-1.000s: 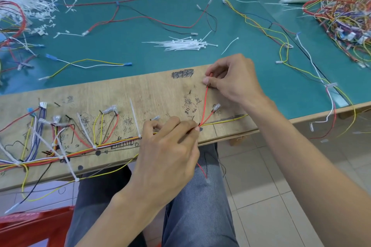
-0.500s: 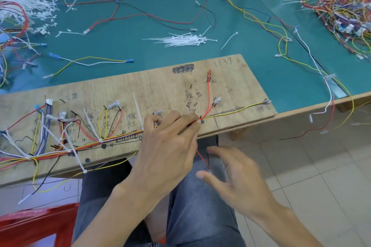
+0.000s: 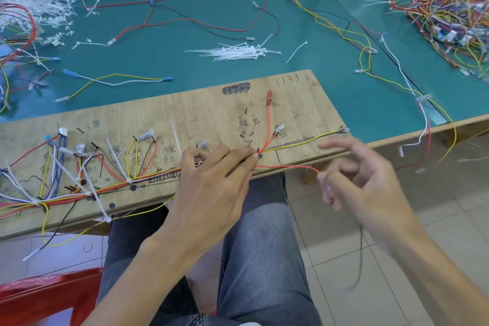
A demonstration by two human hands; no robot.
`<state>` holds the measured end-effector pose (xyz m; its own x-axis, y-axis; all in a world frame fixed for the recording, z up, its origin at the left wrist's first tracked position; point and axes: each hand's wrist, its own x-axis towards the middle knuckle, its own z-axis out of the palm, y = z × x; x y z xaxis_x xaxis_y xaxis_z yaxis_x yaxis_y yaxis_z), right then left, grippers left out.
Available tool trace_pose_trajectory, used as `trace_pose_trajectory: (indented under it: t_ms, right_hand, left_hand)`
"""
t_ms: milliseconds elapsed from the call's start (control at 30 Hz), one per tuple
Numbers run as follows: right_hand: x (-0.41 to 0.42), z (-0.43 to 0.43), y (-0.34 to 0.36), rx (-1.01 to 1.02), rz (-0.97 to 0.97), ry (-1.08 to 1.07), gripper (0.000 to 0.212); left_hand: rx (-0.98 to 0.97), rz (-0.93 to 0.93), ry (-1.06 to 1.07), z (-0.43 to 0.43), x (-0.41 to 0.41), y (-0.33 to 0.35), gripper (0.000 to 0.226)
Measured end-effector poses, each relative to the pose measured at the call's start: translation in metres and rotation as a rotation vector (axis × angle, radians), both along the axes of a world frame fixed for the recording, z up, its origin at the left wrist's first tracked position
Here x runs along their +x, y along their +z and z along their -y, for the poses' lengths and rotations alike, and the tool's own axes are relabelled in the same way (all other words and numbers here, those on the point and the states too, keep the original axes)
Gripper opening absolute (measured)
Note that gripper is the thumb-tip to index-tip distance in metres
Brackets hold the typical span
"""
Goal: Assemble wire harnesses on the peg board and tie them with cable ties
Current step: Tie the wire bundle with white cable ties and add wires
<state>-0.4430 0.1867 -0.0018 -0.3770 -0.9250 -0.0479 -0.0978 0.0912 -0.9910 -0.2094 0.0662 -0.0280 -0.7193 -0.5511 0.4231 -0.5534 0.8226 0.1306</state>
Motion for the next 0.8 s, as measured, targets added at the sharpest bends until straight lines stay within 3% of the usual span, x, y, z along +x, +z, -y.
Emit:
trace_pose_trajectory:
  t_ms: [167, 267, 300, 400, 467, 667, 800]
  right_hand:
    - [-0.031, 0.013, 0.023, 0.092, 0.14, 0.365, 0.019]
    - [-0.052, 0.013, 0.032, 0.157, 0.19, 0.636, 0.048]
    - [-0.054, 0.014, 0.033, 0.16, 0.174, 0.615, 0.051]
    - [-0.041, 0.025, 0.027, 0.075, 0.014, 0.238, 0.02]
    - [-0.03, 0.032, 0.019, 0.011, -0.053, 0.075, 0.013]
    - [-0.023, 0.052, 0.015, -0.016, -0.062, -0.121, 0.016]
    - [-0.02, 0.061, 0.022, 0.032, 0.013, -0.137, 0.012]
  left_hand:
    - [-0.02, -0.022, 0.026, -0.001, -0.002, 0.0, 0.028]
    - [-0.002, -0.055, 0.029, -0.001, -0.003, 0.001, 0.027]
    - [-0.001, -0.062, 0.029, -0.001, -0.003, 0.001, 0.027]
    - [-0.024, -0.066, 0.02, -0.002, -0.004, -0.002, 0.028]
    - [-0.063, -0.042, -0.013, -0.002, -0.001, -0.006, 0.03]
    - [-0.082, 0.002, -0.072, -0.002, 0.014, -0.015, 0.057]
    - [-0.076, 0.022, -0.07, -0.002, 0.011, -0.014, 0.051]
